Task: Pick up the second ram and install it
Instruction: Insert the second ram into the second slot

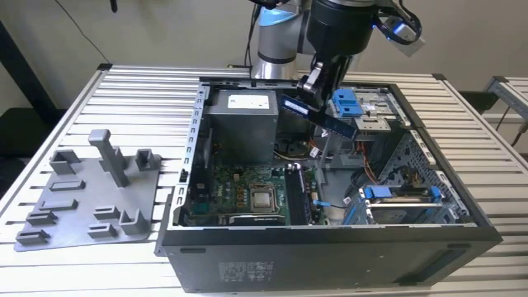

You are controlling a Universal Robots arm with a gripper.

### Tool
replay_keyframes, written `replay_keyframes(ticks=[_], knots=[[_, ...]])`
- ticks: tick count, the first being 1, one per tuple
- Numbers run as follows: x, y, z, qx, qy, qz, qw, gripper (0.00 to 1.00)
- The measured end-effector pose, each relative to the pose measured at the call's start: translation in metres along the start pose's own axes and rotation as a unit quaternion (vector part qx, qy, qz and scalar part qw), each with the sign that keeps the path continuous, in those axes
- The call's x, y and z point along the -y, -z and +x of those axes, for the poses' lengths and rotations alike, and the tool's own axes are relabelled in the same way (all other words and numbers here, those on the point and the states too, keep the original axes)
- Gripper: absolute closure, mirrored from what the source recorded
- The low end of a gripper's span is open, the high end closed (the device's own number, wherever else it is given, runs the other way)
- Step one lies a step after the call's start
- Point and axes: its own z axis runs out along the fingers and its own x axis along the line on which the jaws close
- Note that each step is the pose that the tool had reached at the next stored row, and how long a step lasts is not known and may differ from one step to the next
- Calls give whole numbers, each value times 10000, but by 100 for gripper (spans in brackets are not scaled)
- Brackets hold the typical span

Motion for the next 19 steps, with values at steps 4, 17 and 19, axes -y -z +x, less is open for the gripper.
replay_keyframes(ticks=[4, 17, 19], knots=[[0, -15, 1, 8, -360, 13, 9994, 86], [1, -68, 3, 32, -1529, 57, 9882, 86], [1, -76, 3, 36, -1705, 63, 9853, 86]])
